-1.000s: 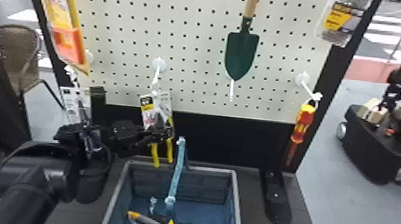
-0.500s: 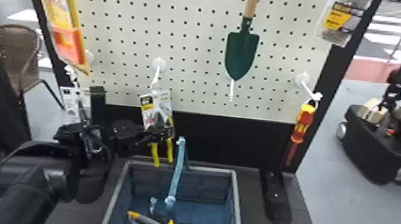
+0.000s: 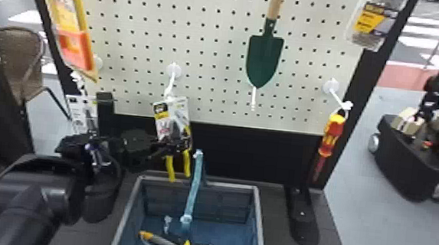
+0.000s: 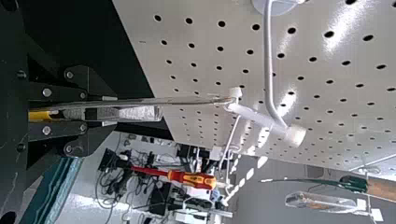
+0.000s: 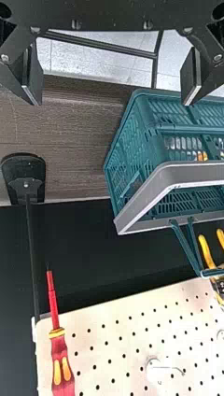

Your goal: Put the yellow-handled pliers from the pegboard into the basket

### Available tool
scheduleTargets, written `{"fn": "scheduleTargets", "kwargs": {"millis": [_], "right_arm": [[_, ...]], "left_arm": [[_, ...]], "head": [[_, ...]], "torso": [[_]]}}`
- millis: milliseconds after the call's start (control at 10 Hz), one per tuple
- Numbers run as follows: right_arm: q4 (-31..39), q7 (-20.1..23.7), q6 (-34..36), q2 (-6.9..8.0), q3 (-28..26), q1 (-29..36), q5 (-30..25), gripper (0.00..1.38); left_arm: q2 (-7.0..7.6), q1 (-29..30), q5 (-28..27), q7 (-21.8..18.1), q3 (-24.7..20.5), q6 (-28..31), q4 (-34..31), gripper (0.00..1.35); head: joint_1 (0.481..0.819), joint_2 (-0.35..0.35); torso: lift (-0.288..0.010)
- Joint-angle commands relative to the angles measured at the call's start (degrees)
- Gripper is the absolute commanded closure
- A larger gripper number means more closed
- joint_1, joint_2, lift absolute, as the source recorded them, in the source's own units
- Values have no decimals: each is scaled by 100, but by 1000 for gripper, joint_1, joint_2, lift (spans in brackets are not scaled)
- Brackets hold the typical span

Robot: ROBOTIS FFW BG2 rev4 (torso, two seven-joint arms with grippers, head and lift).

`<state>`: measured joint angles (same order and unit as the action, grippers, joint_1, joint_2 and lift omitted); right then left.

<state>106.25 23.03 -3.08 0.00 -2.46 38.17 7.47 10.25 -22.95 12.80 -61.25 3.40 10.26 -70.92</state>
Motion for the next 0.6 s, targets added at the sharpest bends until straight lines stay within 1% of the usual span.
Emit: {"fn": "scheduleTargets", "kwargs": {"millis": [0,100,200,300,400,500], "right_arm": [[0,0,0,5,0,0,0,176],[0,0,0,5,0,0,0,174],[0,0,0,5,0,0,0,176],[14,0,0,5,0,0,0,174],[28,0,0,5,-9,0,0,174],[42,0,0,5,-9,0,9,176]], "left_arm": [[-32,317,-14,43,-138,195,-621,1204],[-67,514,-14,61,-234,275,-889,1204],[-85,698,100,113,-296,292,-931,1204],[-137,895,249,175,-349,310,-1015,1204],[-243,1129,293,192,-463,301,-1100,1204],[-313,1326,372,219,-551,231,-1100,1204]], "head": [[549,0],[549,0],[549,0],[549,0],[549,0],[549,0]], "torso": [[-100],[-100],[-100],[-100],[-100],[-100]]}}
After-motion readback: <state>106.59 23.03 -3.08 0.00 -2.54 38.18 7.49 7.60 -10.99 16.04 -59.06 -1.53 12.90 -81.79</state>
